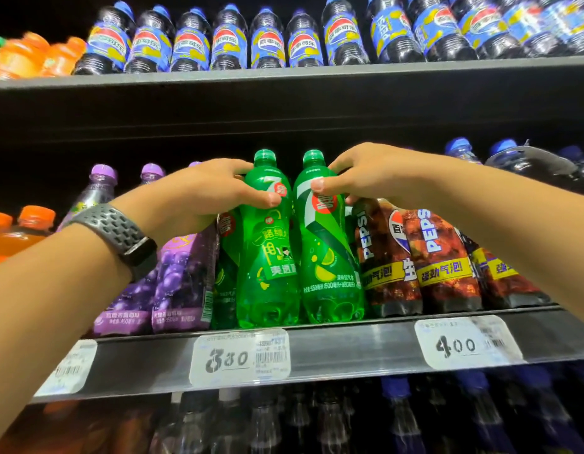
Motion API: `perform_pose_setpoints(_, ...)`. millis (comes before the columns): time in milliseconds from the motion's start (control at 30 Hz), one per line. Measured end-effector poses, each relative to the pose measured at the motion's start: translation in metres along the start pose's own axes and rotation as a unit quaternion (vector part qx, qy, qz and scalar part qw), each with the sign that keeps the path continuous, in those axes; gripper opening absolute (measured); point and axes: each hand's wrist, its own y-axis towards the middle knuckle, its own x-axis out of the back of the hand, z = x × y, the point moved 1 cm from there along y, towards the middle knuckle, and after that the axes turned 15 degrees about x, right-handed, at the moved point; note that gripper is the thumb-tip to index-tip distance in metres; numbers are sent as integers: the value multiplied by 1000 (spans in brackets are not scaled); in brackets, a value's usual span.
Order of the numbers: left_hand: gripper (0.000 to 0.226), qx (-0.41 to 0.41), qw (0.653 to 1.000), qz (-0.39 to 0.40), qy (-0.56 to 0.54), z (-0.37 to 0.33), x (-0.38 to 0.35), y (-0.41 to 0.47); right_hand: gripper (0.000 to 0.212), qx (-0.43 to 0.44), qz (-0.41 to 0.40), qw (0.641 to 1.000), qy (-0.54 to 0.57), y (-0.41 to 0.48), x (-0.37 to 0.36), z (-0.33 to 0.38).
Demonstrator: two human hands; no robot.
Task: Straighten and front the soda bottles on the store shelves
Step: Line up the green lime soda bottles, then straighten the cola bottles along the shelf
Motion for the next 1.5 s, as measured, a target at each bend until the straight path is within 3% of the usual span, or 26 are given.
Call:
perform_pose_setpoints(167, 47, -23, 1000, 3, 8, 4, 8, -1, 43, 2, 20, 1000, -8, 1, 2, 2)
perform_pose_setpoints(267, 47, -27, 999, -8, 22, 3, 7, -1, 55, 1, 24, 999, -42, -2, -1, 6)
perform_pose_setpoints(367, 35, -32, 997, -50, 45, 2, 4, -1, 68, 8, 11, 990, -139, -4, -12, 13)
perform_pose_setpoints(433, 28, -45, 992, -99, 65, 4, 1, -4, 66, 13, -13, 985, -171, -5, -18, 18)
perform_pose_setpoints(700, 27, -47, 976, -161, 140, 4, -3, -13, 58, -1, -38, 994, -100, -7, -11, 27)
perform_pose_setpoints(833, 40, -34, 967, -190, 168, 4, -5, -11, 70, 5, -20, 990, -138, -10, -9, 25)
perform_pose_setpoints(933, 57, -69, 928, -302, 207, -4, -13, -15, 84, 3, -18, 988, -152, -17, 1, 26)
perform_pose_setpoints(1000, 47, -148, 895, -356, 223, -15, -22, -21, 73, 13, -44, 984, -170, -21, 19, 23)
perform_pose_setpoints(1067, 35, -203, 875, -361, 250, -29, -35, -23, 50, 23, -77, 979, -186, -28, 41, 15)
perform_pose_setpoints(1200, 30, -225, 874, -332, 276, -54, -68, -13, 25, 15, -110, 969, -221, -47, 82, -12)
perform_pose_setpoints(1333, 32, -228, 863, -325, 314, -73, -98, 0, 20, 6, -99, 961, -259, -61, 107, -41)
perform_pose_setpoints(1433, 35, -235, 825, -340, 385, -86, -117, 11, 28, 8, -90, 955, -281, -69, 120, -60)
perform_pose_setpoints(1500, 37, -215, 829, -332, 395, -94, -127, 18, 37, 8, -90, 954, -286, -71, 123, -71)
